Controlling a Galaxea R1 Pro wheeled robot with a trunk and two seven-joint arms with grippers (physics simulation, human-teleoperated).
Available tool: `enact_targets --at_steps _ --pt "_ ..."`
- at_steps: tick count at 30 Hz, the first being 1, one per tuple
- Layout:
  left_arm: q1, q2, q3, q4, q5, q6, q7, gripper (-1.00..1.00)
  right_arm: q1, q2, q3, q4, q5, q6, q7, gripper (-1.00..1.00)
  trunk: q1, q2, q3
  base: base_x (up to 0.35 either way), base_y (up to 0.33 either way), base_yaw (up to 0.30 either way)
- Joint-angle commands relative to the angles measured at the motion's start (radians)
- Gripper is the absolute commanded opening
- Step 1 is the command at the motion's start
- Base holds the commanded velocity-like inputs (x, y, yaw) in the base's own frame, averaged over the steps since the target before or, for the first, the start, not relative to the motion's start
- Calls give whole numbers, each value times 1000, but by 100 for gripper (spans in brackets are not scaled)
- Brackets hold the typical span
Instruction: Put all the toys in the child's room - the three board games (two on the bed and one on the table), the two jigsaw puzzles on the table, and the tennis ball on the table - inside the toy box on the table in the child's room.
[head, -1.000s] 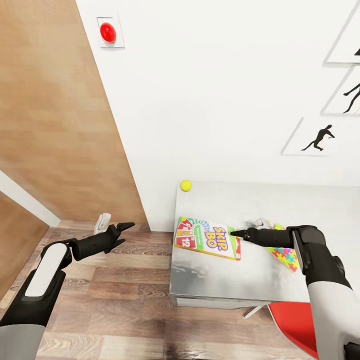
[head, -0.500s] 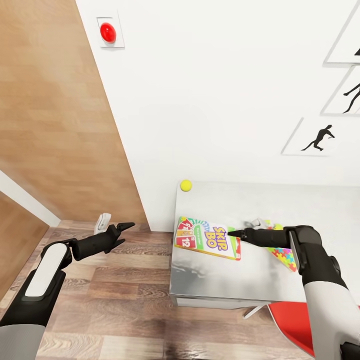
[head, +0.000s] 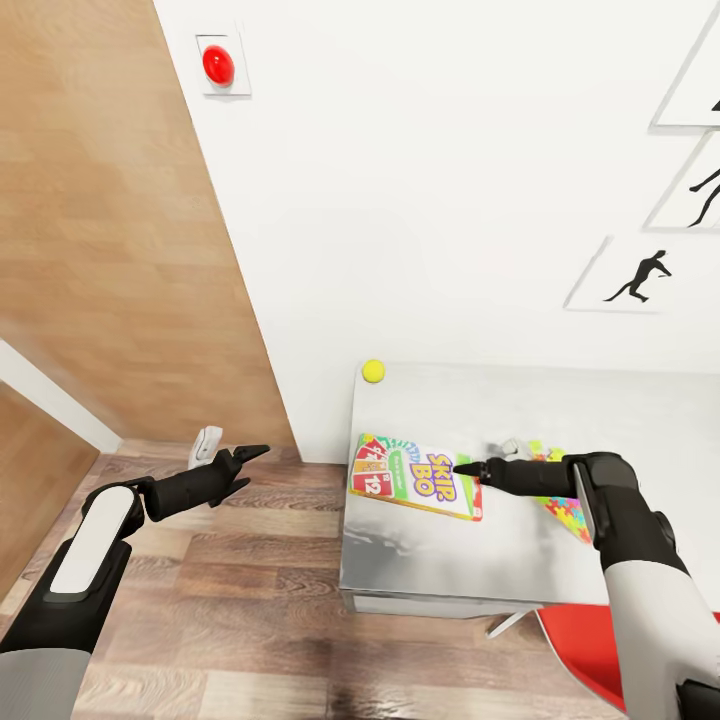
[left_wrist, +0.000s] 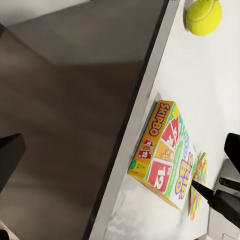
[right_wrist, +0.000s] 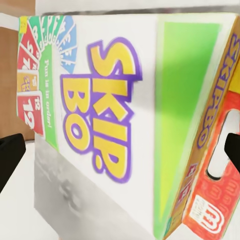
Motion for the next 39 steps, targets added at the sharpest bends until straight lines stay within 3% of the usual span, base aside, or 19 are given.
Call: enact_targets --at_steps 1,15,39 --pt "-1 0 1 -1 10 4 10 100 -5 1 -2 8 10 6 6 100 1 -2 -2 0 0 103" --pt "-1 0 1 -1 10 4 10 100 -29 1 -2 76 6 6 -19 100 1 -2 -2 0 0 176" --pt "-1 0 1 -1 10 4 10 100 -32 0 -3 84 4 6 -22 100 1 -2 -2 0 0 18"
